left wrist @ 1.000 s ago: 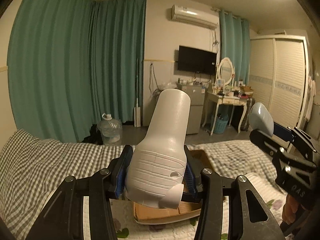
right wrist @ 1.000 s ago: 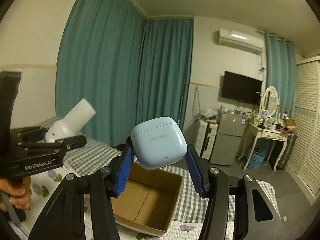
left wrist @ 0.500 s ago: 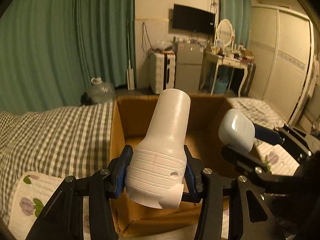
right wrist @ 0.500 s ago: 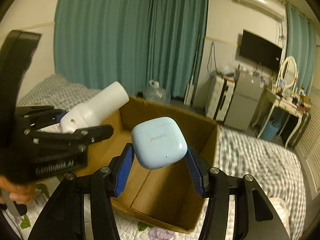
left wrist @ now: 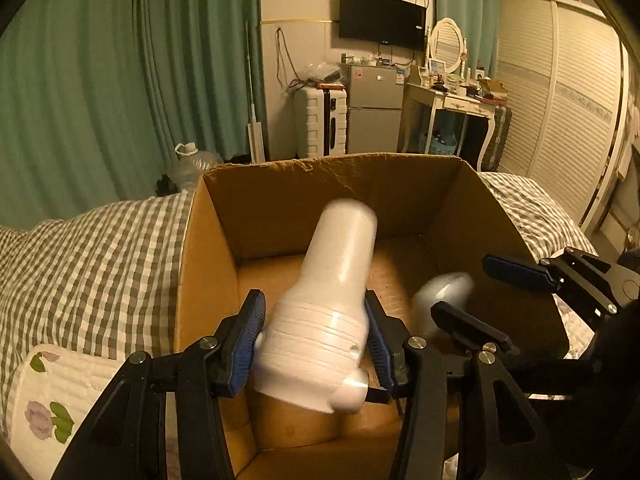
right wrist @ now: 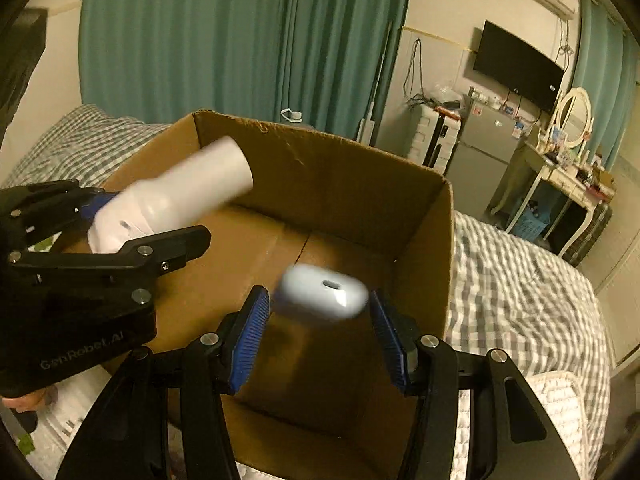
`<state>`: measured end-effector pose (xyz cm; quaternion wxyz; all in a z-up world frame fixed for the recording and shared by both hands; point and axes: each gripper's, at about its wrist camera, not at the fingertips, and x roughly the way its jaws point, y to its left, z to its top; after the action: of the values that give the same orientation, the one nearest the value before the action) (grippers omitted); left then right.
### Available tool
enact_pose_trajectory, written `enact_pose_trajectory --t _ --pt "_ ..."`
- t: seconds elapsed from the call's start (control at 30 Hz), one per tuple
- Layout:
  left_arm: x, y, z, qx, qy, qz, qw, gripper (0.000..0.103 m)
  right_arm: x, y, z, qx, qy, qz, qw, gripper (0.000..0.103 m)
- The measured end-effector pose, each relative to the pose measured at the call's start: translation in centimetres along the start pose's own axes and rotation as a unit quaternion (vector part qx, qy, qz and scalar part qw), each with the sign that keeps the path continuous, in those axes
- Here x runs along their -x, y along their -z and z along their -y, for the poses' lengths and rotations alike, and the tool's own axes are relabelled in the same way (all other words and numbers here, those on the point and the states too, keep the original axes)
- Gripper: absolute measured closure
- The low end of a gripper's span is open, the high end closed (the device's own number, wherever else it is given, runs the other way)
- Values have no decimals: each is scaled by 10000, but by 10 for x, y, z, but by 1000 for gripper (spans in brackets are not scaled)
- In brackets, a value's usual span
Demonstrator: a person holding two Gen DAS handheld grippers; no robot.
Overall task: Organize rigid objects
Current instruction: 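Open both grippers to drop the hair dryer and earbud case into the box, then withdraw both tools from the box back toward the remaining items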
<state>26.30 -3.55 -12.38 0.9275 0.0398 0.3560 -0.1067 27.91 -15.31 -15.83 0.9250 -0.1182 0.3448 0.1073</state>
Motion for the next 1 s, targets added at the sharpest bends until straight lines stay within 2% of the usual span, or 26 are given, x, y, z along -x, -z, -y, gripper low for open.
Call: enact_pose_trajectory --t 0.1,0.23,0.47,0.57,0.73,0.87,1.0 --pt "8 -5 -4 112 -12 71 9999 46 8 -1 -4 91 72 77 9999 43" --pt "27 -13 -13 313 -45 182 9993 46 24 -10 6 -66 90 293 9995 42" --pt "79 -39 -18 558 -65 688 9960 45 69 -33 9 -320 215 796 9961 40" --pt "111 -48 -18 494 -158 1026 9934 42 96 -41 9 -389 275 1118 9926 30" --pt "151 -48 -20 458 -265 1366 9892 41 139 -46 12 -633 243 1512 9862 25" --pt "179 -50 -24 586 -217 1580 9855 41 175 -54 11 -760 222 1868 9792 22" --pt "213 -48 -21 488 -235 1877 9807 40 212 -58 6 -789 198 2219 9717 15"
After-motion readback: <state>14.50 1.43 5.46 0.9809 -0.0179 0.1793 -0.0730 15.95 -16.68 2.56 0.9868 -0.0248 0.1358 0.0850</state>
